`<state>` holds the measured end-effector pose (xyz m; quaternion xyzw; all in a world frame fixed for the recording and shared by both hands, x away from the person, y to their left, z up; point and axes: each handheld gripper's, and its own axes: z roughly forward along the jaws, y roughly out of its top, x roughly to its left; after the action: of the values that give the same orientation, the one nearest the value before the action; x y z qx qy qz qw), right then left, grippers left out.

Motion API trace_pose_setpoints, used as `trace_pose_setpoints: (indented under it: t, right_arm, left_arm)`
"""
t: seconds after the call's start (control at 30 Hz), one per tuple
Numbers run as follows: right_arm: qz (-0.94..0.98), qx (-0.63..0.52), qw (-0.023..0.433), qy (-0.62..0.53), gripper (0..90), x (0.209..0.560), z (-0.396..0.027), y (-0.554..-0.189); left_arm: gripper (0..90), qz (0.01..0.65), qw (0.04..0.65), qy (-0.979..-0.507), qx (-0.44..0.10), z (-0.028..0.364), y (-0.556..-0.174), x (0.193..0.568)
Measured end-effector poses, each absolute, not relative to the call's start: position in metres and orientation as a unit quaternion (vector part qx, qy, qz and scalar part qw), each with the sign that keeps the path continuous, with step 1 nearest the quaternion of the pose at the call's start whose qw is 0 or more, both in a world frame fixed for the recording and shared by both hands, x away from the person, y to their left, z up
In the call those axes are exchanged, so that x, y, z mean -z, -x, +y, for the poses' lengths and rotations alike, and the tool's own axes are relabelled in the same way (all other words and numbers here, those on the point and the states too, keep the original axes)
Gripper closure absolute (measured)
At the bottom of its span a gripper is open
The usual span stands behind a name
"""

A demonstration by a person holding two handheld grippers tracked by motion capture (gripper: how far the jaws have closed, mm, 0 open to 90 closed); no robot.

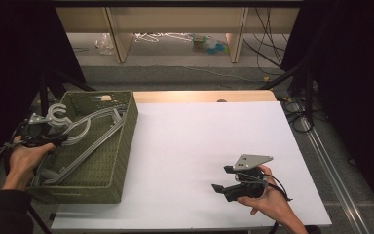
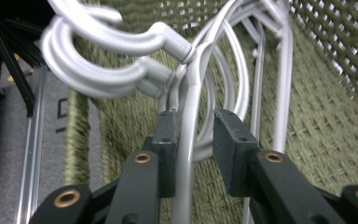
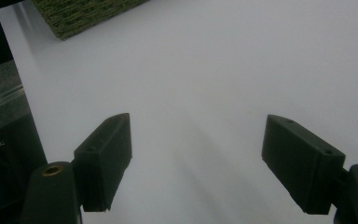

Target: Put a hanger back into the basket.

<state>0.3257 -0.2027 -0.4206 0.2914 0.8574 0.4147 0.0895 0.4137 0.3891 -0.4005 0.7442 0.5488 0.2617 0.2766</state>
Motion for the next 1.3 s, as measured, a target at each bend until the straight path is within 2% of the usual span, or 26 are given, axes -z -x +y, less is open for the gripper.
trace_pose_setpoints:
  t: [0.3,0.43,0.53,0.77,0.8,0.93,1.3]
  right_arm:
    - [0.856,-0.417,0.091,-0.293,25.0,0.420,-0.203,-0.325]
    - [0.854,-0.418,0.093,-0.296,24.9,0.419,-0.204,-0.326]
    - [0.853,-0.419,0.094,-0.297,24.8,0.419,-0.204,-0.326]
    - [0.848,-0.428,0.104,-0.296,24.1,0.418,-0.205,-0.327]
    - [0.845,-0.430,0.106,-0.298,24.0,0.418,-0.206,-0.327]
    - [0.841,-0.434,0.110,-0.304,23.7,0.418,-0.206,-0.327]
    - [0.840,-0.437,0.110,-0.302,23.5,0.419,-0.206,-0.328]
  left_arm:
    - [59.7,0.551,0.299,-0.728,-0.276,0.389,-0.405,0.390]
    - [51.6,0.531,0.366,-0.711,-0.279,0.379,-0.393,0.378]
    - [42.7,0.519,0.392,-0.704,-0.285,0.366,-0.381,0.366]
    - [32.3,0.485,0.448,-0.690,-0.296,0.336,-0.354,0.347]
    - [30.5,0.476,0.478,-0.682,-0.281,0.321,-0.345,0.344]
    - [26.3,0.443,0.516,-0.681,-0.271,0.295,-0.334,0.345]
    - [19.4,0.392,0.538,-0.705,-0.246,0.245,-0.325,0.358]
